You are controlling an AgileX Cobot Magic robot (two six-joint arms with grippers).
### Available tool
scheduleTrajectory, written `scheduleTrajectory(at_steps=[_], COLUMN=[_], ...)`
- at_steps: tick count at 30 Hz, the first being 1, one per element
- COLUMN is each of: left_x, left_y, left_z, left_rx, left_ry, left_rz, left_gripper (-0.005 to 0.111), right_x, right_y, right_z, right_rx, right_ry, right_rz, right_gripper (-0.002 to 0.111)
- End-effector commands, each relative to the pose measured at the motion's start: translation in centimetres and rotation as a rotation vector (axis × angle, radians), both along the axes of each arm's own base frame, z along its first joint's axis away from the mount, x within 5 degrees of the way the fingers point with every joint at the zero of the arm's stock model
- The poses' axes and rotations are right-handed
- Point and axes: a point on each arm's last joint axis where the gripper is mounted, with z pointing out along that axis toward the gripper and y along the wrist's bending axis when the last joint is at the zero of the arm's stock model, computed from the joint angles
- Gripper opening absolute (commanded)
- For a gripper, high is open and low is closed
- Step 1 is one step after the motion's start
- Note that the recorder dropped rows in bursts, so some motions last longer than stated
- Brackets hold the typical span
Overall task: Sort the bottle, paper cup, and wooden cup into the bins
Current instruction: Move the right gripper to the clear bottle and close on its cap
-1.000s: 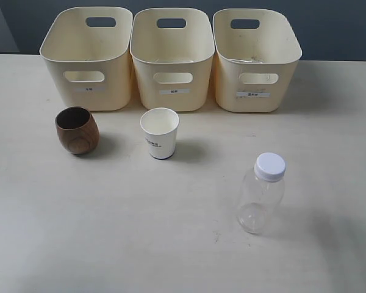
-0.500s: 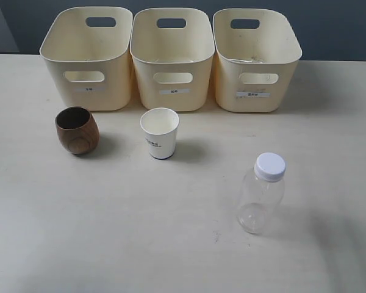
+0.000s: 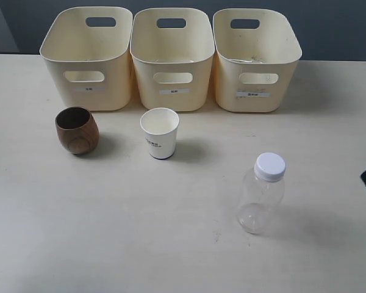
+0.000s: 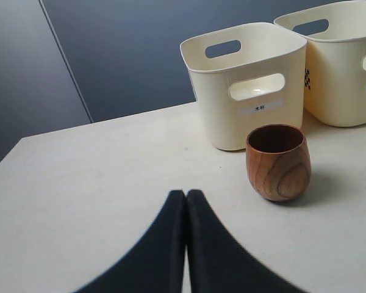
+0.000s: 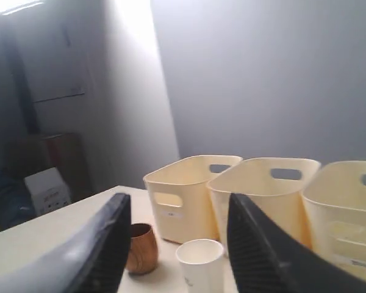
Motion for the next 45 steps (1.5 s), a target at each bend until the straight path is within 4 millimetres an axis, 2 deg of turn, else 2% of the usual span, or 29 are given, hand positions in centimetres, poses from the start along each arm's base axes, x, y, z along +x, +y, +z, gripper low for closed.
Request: scheduleTrajectory(at_steps=[1, 10, 12, 15, 17, 26, 34, 45], left_x=[0.0, 0.0, 0.0, 0.0, 0.0, 0.0, 0.0, 0.0], left_y=[0.0, 0.0, 0.0, 0.0, 0.0, 0.0, 0.0, 0.0], left_z=[0.0, 0.0, 0.0, 0.0, 0.0, 0.0, 0.0, 0.0], left_rx=[-0.002, -0.002, -0.002, -0.002, -0.002, -0.002, -0.002, -0.002], left_ry=[-0.009, -0.009, -0.009, -0.009, -0.009, -0.009, -0.009, -0.007], left_rz=[-0.003, -0.003, -0.003, -0.003, -0.003, -0.003, -0.003, -0.003], left_gripper=[0.0, 0.0, 0.0, 0.0, 0.0, 0.0, 0.0, 0.0], right_x=[0.1, 2.7, 3.5, 4.6, 5.3, 10.1, 11.2, 11.1], right_y=[1.2, 2.2, 2.4, 3.0, 3.6, 7.3, 7.7, 7.5], right_z=[0.2, -0.1, -0.3, -0.8, -1.1, -2.3, -3.5, -4.6], right_rx=[-0.076, -0.197, -0.201, -0.213, -0.238, -0.366, -0.356, -0.39], right_ry=[-0.068, -0.076, -0.057, -0.023, 0.007, 0.17, 0.232, 0.348], right_rz=[0.1, -0.006, -0.042, -0.05, -0.047, -0.029, -0.073, -0.066], right_gripper=[0.047, 0.048, 0.053, 0.068, 0.073, 0.072, 0.072, 0.072])
